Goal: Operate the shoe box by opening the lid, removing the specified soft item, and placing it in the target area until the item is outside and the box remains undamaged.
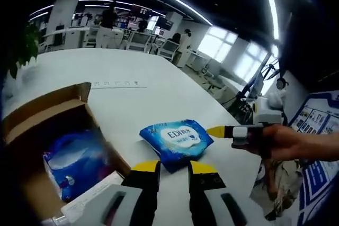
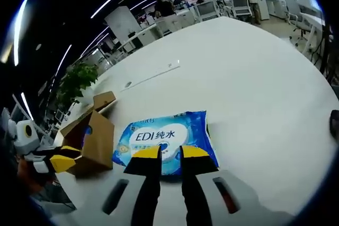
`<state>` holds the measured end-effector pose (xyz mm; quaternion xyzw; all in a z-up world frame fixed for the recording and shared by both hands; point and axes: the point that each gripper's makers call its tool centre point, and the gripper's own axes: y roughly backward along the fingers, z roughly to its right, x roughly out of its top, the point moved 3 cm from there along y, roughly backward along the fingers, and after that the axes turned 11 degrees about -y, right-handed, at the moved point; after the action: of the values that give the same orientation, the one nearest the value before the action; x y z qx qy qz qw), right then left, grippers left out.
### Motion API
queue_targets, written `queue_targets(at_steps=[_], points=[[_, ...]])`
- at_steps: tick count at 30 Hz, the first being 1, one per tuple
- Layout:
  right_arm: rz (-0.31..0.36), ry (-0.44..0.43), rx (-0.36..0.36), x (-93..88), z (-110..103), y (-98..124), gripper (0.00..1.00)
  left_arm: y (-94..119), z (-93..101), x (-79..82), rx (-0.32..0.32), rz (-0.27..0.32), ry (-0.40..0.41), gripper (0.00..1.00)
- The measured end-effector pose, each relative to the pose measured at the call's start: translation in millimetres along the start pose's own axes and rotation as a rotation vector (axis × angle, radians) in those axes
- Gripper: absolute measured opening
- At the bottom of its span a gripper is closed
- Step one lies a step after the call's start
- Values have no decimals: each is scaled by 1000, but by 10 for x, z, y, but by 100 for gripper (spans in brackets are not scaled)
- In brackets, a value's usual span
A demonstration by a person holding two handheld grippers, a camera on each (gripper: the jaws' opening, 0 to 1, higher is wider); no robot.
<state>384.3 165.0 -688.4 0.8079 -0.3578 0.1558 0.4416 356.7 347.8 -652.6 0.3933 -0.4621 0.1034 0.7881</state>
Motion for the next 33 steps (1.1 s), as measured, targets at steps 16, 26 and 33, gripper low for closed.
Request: queue_targets(at_steps=[16, 26, 33], points=[[-49, 51, 117, -291, -873, -317, 13, 755, -596, -92, 88, 89, -18, 21], [-56, 97, 189, -280, -1391, -461, 13, 1333, -1076, -303, 183, 109, -3, 21], [-83, 129, 219, -393, -1616, -560, 13, 1646, -1274, -475, 242, 117, 23, 21]])
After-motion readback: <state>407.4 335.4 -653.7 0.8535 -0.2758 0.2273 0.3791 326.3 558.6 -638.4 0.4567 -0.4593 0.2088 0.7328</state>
